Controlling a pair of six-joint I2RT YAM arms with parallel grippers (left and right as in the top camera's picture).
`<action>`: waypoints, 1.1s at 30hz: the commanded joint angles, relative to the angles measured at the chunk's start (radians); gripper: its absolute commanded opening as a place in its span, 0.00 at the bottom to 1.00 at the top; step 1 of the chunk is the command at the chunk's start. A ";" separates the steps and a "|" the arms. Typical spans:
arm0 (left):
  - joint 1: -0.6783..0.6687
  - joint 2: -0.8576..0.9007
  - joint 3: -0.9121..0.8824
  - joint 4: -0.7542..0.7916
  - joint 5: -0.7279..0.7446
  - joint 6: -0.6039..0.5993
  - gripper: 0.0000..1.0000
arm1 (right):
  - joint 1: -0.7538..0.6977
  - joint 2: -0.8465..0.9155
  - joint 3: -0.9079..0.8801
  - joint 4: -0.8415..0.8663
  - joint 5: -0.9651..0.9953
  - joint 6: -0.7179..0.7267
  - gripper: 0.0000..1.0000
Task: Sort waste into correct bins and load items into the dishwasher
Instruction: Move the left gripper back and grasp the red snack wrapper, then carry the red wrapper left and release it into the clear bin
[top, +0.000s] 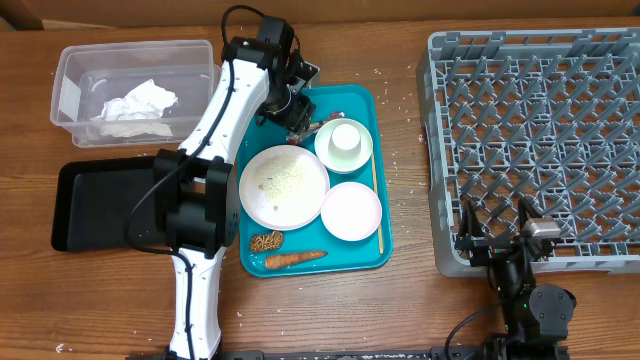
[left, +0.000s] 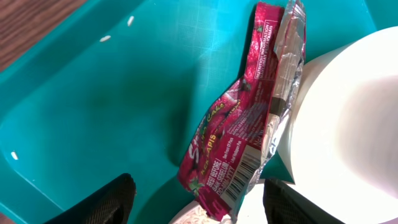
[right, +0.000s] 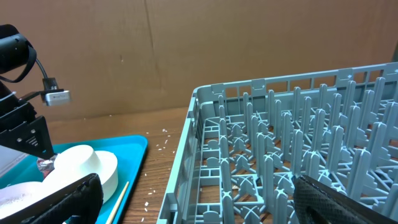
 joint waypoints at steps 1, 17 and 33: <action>-0.006 0.018 -0.021 0.002 0.025 0.026 0.68 | -0.005 -0.010 -0.010 0.005 0.010 -0.004 1.00; -0.006 0.018 -0.049 0.041 0.014 0.039 0.24 | -0.005 -0.010 -0.010 0.005 0.010 -0.003 1.00; 0.067 -0.014 0.449 -0.061 -0.073 -0.257 0.04 | -0.005 -0.010 -0.010 0.005 0.010 -0.003 1.00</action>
